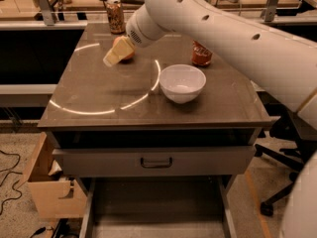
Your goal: Place orange into middle drawer
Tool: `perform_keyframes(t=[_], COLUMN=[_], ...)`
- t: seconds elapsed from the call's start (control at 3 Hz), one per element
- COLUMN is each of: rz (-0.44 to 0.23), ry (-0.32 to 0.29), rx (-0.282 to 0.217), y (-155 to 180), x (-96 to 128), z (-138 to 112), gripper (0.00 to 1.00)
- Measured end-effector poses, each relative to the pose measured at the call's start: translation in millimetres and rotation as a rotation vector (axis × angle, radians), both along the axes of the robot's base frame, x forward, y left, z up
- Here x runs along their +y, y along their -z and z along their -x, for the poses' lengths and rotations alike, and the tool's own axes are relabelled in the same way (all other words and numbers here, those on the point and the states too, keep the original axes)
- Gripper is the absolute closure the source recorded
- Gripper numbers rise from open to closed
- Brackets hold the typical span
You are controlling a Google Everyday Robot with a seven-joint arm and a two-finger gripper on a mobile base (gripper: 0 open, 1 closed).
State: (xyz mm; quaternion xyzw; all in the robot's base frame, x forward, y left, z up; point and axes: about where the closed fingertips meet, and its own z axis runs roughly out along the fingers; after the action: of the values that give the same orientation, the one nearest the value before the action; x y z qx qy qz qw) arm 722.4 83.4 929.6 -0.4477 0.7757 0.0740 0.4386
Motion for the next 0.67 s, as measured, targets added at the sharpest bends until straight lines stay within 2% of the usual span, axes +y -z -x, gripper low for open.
perform_keyframes(t=[0.33, 0.67], rz=[-0.106, -0.174], ry=[-0.027, -0.049], rx=[0.075, 0.119], y=[20.9, 31.4], x=[17.5, 32.9], z=[-22.7, -46.1], gripper=[0.0, 0.0])
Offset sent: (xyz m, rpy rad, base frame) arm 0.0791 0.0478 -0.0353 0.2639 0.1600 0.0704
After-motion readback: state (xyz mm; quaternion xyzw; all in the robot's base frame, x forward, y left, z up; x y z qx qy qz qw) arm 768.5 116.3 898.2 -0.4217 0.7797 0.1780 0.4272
